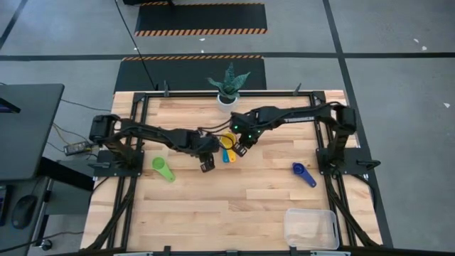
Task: Nest measuring cups in basket
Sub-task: Stack the yellow measuring cup on top of the light blue measuring cup
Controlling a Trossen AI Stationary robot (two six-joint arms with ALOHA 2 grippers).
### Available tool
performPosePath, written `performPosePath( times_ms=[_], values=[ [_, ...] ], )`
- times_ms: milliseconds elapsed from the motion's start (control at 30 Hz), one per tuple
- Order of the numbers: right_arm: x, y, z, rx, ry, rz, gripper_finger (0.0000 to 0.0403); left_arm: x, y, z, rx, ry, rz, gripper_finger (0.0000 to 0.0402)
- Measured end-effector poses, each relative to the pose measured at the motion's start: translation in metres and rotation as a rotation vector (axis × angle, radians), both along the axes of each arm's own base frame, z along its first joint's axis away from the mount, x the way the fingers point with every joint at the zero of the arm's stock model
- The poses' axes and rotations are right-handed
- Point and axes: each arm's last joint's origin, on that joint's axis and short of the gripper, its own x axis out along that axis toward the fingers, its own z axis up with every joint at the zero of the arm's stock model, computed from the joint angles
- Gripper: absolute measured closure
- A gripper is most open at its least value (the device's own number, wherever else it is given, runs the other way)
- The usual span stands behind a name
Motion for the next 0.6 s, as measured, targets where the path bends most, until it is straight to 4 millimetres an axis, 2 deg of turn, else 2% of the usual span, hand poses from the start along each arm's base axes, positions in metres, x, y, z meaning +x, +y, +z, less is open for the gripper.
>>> performPosePath(
  times_ms=[233, 400, 600],
  values=[
    [0.017, 0.003, -0.019, 0.057, -0.053, 0.07, 0.0401, 0.013, 0.0, -0.014, 0.021, -0.022, -0.134, 0.0311],
    [0.024, 0.003, -0.034, 0.085, -0.059, 0.117, 0.0402, 0.021, 0.001, -0.018, -0.032, -0.078, -0.19, 0.0311],
    [0.03, 0.002, -0.032, 0.057, -0.121, 0.155, 0.0402, 0.023, 0.004, -0.017, -0.027, -0.106, -0.185, 0.0311]
  ],
)
